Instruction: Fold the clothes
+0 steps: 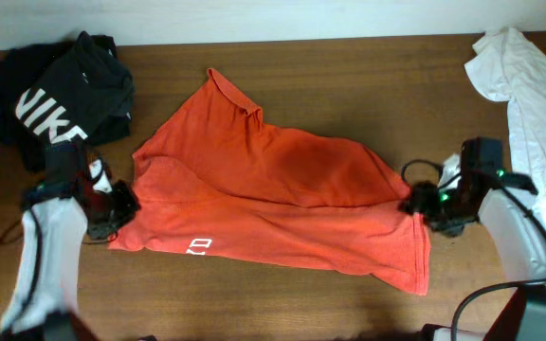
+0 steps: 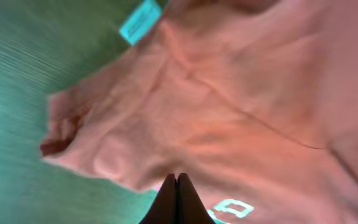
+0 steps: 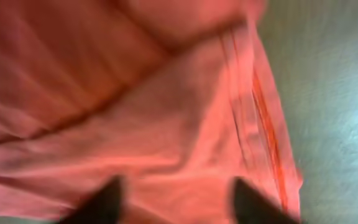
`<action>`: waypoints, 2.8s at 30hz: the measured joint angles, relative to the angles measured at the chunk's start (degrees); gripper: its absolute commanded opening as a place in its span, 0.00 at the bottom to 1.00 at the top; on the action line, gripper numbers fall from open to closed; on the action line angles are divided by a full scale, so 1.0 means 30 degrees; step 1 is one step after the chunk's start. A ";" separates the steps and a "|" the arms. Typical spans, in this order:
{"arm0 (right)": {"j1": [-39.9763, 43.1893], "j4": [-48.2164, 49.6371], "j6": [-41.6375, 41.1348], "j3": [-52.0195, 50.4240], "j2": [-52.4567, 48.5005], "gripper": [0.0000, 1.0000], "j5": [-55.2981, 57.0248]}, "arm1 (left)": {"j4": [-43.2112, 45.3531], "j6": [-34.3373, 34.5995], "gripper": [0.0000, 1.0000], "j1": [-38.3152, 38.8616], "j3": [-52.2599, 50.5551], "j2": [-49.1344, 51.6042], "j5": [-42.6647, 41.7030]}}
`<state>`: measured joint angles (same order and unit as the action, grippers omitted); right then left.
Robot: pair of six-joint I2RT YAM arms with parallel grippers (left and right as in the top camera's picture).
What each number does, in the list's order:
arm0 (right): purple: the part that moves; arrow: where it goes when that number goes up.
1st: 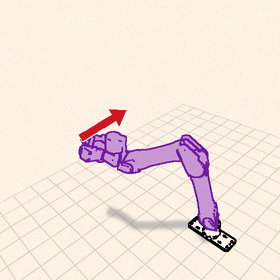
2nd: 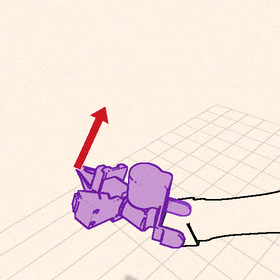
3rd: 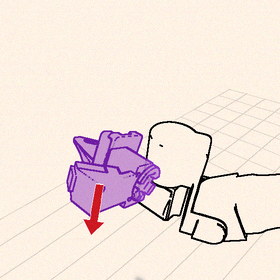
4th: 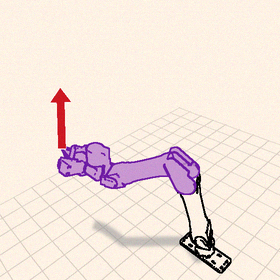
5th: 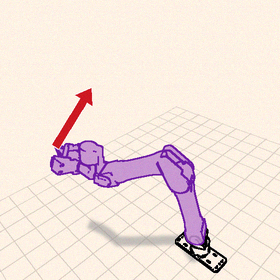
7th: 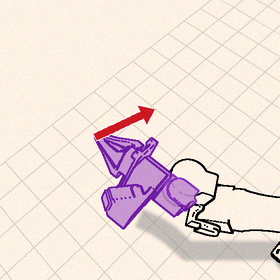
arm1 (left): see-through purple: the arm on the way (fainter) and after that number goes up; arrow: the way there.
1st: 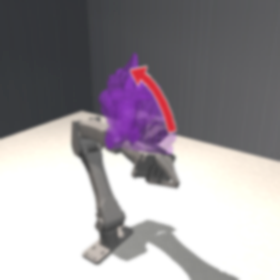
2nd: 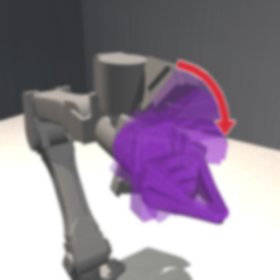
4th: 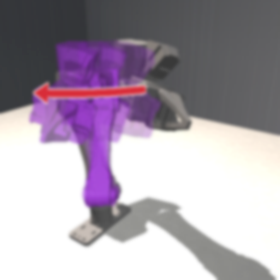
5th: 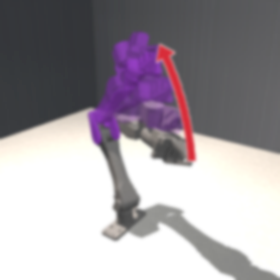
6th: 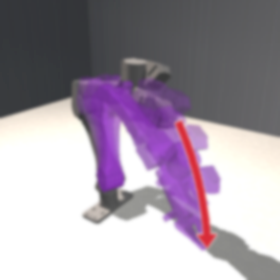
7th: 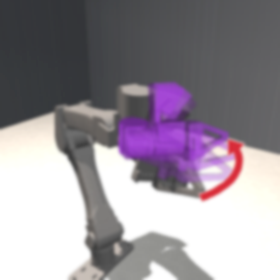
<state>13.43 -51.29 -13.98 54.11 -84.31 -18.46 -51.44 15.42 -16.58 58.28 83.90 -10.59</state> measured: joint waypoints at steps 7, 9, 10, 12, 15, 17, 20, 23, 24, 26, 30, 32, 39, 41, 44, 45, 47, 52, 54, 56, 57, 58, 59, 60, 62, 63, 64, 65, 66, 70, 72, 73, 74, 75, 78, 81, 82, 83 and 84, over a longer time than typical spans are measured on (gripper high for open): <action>0.0007 0.3242 0.0634 0.1785 -0.3337 0.68 0.1778 | -0.0692 0.0306 0.97 0.0000 0.0000 -0.1552 0.0386; 0.0000 0.3228 0.1151 0.2871 -0.5646 0.62 0.1770 | -0.0707 0.0299 0.97 0.0000 0.0000 -0.1552 0.0408; -0.0015 0.3191 0.1406 0.3279 -0.6448 0.63 0.1778 | -0.0707 0.0306 0.97 0.0000 0.0000 -0.1552 0.0408; -0.0182 0.3351 0.1887 0.3730 -0.7206 0.63 0.1792 | -0.0721 0.0299 0.97 0.0000 0.0000 -0.1552 0.0408; -0.1086 0.3810 0.2586 0.3825 -0.7278 0.65 0.2353 | -0.0714 0.0306 0.97 0.0000 -0.0007 -0.1552 0.0415; -0.1829 0.4517 0.2841 0.3861 -0.7286 0.65 0.2827 | -0.0699 0.0299 0.97 0.0000 0.0000 -0.1552 0.0721; -0.2463 0.5362 0.2965 0.3963 -0.7701 0.56 0.3577 | -0.0714 0.0306 0.97 0.0000 0.0000 -0.1552 0.0911; -0.2514 0.5173 0.3147 0.4204 -0.8298 0.38 0.3956 | -0.0721 0.0299 0.97 0.0000 0.0000 -0.1552 0.0918; -0.2521 0.5115 0.3191 0.4291 -0.8371 0.30 0.4029 | -0.0729 0.0299 0.97 0.0000 0.0000 -0.1552 0.0918; -0.2535 0.5085 0.3184 0.4379 -0.8495 0.04 0.4204 | -0.0714 0.0306 0.97 0.0000 0.0000 -0.1552 0.0918; -0.2565 0.4357 0.2790 0.4779 -0.8706 0.04 0.4728 | -0.0721 0.0299 0.97 0.0000 0.0000 -0.1552 0.0998; -0.2565 0.2798 0.2718 0.5880 -0.9151 0.04 0.5362 | -0.0729 0.0299 0.97 0.0000 0.0000 -0.1552 0.1049; -0.2572 -0.0707 0.2142 1.1846 -0.9384 0.46 0.8313 | -0.0714 0.0299 0.97 0.0000 -0.0007 -0.1552 0.1056; -0.2565 -0.0998 0.1982 1.1883 -0.9384 0.99 0.8859 | -0.0721 0.0299 0.97 0.0000 -0.0007 -0.1552 0.1056; -0.2565 -0.1297 0.1931 1.1883 -0.9384 0.99 0.9100 | -0.0714 0.0299 0.97 0.0000 -0.0007 -0.1552 0.1056; -0.2565 -0.1348 0.1843 1.1883 -0.9384 0.99 0.9151 | -0.0714 0.0299 0.97 0.0000 -0.0007 -0.1552 0.1056; -0.2565 -0.1341 0.1734 1.1883 -0.9384 0.99 0.9158 | -0.0721 0.0299 0.97 0.0000 -0.0007 -0.1552 0.1056; -0.1479 -0.1260 0.1712 1.1883 -1.0761 0.98 0.8633 | -0.1093 0.0299 0.98 0.0000 -0.0007 -0.1552 0.1056; -0.0437 -0.0998 0.1916 1.1883 -1.1169 0.86 0.7650 | -0.1115 0.0226 0.98 0.0000 -0.0007 -0.1552 0.1056; 0.0007 -0.0838 0.1902 1.1883 -1.1176 0.81 0.7169 | -0.1144 0.0211 0.97 0.0000 -0.0007 -0.1552 0.1056; 0.0058 -0.0663 0.2033 1.1883 -1.1176 0.80 0.6965 | -0.1151 0.0211 0.98 0.0000 -0.0007 -0.1552 0.1056; -0.0029 -0.0532 0.2076 1.1883 -1.1176 0.81 0.6849 | -0.1158 0.0219 0.98 0.0000 -0.0007 -0.1552 0.1056; -0.0284 -0.0321 0.2076 1.1883 -1.1242 0.80 0.6696 | -0.1158 0.0211 0.98 0.0000 -0.0007 -0.1552 0.1056; -0.0415 -0.0306 0.2098 1.1883 -1.1329 0.79 0.6681 | -0.1173 0.0211 0.98 0.0000 -0.0007 -0.1552 0.1056; -0.0546 -0.0168 0.2011 1.1883 -1.1876 0.78 0.6907 | -0.1311 -0.0153 0.98 0.0000 -0.0007 -0.1552 0.1064; -0.0546 -0.0175 0.1974 1.1883 -1.2225 0.77 0.7060 | -0.1552 -0.0299 0.98 0.0000 -0.0007 -0.1552 0.1056; -0.0546 -0.0175 0.1916 1.1883 -1.2626 0.73 0.7300 | -0.1581 -0.0372 0.98 0.0000 -0.0007 -0.1552 0.1056; -0.0546 -0.0168 0.1843 1.1883 -1.2772 0.70 0.7424 | -0.1581 -0.0430 0.98 0.0000 -0.0007 -0.1552 0.1056; -0.0546 -0.0131 0.1778 1.1883 -1.2866 0.62 0.7606 | -0.1574 -0.0437 0.98 0.0000 -0.0007 -0.1552 0.1056; -0.0546 0.0291 0.1661 1.1883 -1.2881 0.45 0.7912 | -0.1581 -0.0481 0.98 0.0000 -0.0007 -0.1552 0.1056; -0.0546 0.0401 0.1566 1.1883 -1.2888 0.39 0.7934 | -0.1581 -0.0495 0.98 0.0000 -0.0007 -0.1552 0.1056; -0.0546 0.0401 0.1515 1.1883 -1.2990 0.27 0.7934 | -0.1581 -0.0503 0.98 0.0000 -0.0007 -0.1552 0.1056; -0.0546 0.0401 0.1486 1.1883 -1.3172 0.11 0.7927 | -0.1581 -0.0503 0.98 0.0000 -0.0007 -0.1552 0.1056; -0.0546 0.0423 0.1472 1.1927 -1.3223 0.04 0.7912 | -0.1574 -0.0503 0.98 0.0000 -0.0007 -0.1552 0.1056; -0.0605 0.0364 0.1268 1.2036 -1.3282 0.04 0.8007 | -0.1581 -0.0503 0.98 0.0000 -0.0007 -0.1552 0.1056; -0.0605 -0.0656 0.1253 1.2837 -1.3675 0.04 0.8641 | -0.1501 -0.0503 0.98 0.0000 -0.0007 -0.1552 0.1056; -0.0605 -0.1727 0.1151 1.3617 -1.3901 0.04 0.9049 | -0.1457 -0.0503 0.98 0.0000 -0.0007 -0.1552 0.1056; -0.0605 -0.2463 0.1122 1.4498 -1.4025 0.04 0.9275 | -0.1362 -0.0503 0.98 0.0000 -0.0007 -0.1552 0.1056; -0.0605 -0.3264 0.1093 1.5599 -1.4105 0.04 0.9449 | -0.1282 -0.0503 0.98 0.0000 -0.0007 -0.1552 0.1042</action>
<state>11.62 -61.08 -10.70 100.90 -126.63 9.89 -55.29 13.91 -16.58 58.26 79.24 -7.46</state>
